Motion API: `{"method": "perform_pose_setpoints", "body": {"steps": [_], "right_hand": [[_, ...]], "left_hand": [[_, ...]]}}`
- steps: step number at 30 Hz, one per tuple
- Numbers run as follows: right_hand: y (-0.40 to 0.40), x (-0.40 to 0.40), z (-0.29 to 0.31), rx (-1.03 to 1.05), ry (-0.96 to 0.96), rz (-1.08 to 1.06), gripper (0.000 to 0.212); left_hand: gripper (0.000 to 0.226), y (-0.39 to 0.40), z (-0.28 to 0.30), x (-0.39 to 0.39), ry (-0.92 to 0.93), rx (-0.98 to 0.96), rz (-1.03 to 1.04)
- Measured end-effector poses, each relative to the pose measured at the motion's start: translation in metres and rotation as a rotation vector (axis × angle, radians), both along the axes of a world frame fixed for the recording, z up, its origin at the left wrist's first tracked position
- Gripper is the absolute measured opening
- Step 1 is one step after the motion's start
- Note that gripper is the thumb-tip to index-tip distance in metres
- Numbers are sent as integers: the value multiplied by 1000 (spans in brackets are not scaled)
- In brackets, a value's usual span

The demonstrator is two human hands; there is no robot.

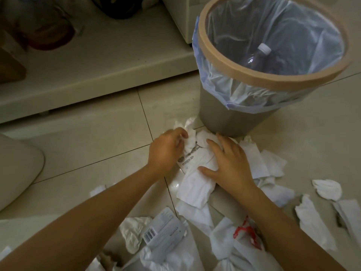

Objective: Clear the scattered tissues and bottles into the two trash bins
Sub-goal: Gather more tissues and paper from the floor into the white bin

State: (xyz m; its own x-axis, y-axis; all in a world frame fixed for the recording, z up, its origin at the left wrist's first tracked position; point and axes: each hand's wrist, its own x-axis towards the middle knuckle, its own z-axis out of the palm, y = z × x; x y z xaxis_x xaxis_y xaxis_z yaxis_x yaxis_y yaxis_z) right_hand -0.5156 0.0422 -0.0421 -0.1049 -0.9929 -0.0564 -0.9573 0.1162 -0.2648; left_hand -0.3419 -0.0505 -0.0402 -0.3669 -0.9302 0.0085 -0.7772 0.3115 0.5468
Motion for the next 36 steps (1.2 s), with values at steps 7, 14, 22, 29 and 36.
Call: {"method": "perform_pose_setpoints", "body": {"steps": [7, 14, 22, 29, 36], "right_hand": [[-11, -4, -1, 252, 33, 62, 113], [-11, 0, -1, 314, 192, 183, 107], [-12, 9, 7, 193, 161, 233, 51], [-5, 13, 0, 85, 104, 214, 26], [-4, 21, 19, -25, 102, 242, 36]], "left_hand": [[67, 8, -8, -5, -124, 123, -7], [58, 0, -20, -21, -383, 76, -94], [29, 9, -1, 5, -463, -107, -183], [30, 29, 20, 69, -461, -195, -288], [27, 49, 54, 110, -395, -256, -177]]}}
